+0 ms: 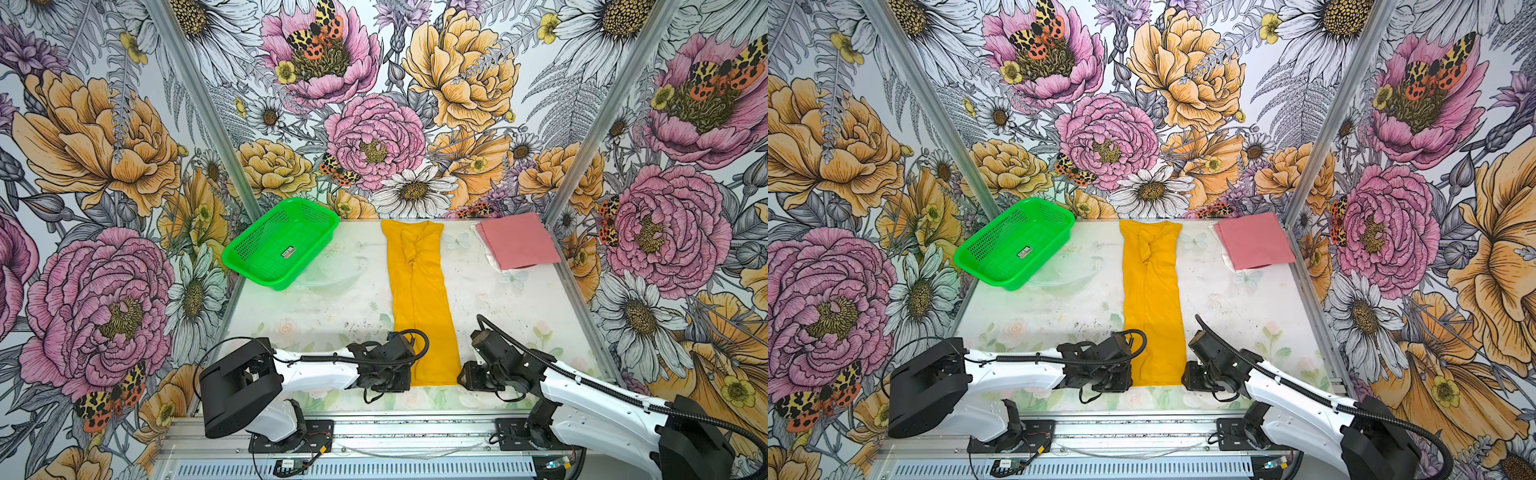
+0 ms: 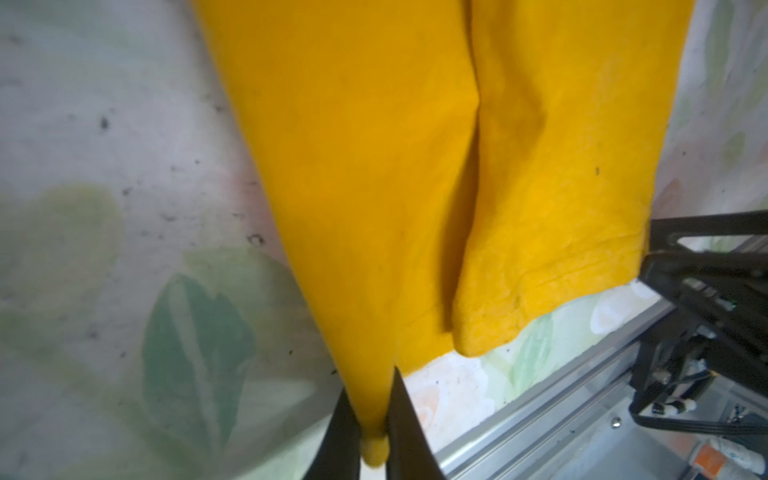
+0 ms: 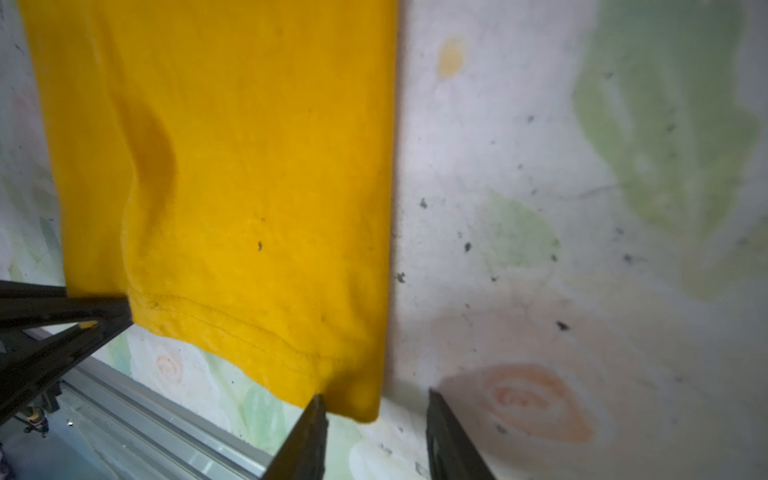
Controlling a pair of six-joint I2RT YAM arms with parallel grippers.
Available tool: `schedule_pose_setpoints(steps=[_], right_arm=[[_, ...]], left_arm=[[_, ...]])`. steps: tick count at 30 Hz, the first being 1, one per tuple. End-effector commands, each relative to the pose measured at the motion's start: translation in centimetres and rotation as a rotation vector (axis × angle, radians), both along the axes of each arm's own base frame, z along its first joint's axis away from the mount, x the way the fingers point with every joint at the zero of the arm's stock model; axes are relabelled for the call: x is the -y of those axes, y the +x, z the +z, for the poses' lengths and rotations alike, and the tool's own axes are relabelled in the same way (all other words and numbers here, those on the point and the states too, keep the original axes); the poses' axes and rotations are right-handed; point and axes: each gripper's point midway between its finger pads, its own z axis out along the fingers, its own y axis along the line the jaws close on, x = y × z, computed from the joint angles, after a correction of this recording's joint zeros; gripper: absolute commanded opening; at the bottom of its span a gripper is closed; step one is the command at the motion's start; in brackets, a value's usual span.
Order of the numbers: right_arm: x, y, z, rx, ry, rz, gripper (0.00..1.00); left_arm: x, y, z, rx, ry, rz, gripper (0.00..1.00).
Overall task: Fold and stack the t-shirts
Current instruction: 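Move both grippers to the strip's near end and grasp its two corners, then lift the near end with both grippers and fold it away from the robot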
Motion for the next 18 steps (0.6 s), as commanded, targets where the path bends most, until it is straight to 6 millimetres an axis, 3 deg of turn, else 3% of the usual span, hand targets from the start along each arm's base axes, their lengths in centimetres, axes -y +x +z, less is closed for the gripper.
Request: schedule_pose_setpoints(steps=[1,8,16,18], right_arm=[[-0.6,0.3,0.0,0.014,0.011,0.017,0.26],[-1.3,0.4,0.1,0.024,0.026,0.037,0.00],[-3.1,-0.8,0.9,0.049,0.058,0.121,0.00],[-3.6,-1.0,1.0,0.054,0.069,0.125,0.08]], left_arm=[[-3.6,-1.6,-2.6,-0.058,0.141,0.010,0.00],[-5.3,-0.8,-1.9,-0.028,0.122,0.051,0.00],[-6.4,-1.9,-1.8,-0.019,0.099,0.045,0.00],[-6.7,-2.2,-1.9,-0.016,0.098,0.050,0.00]])
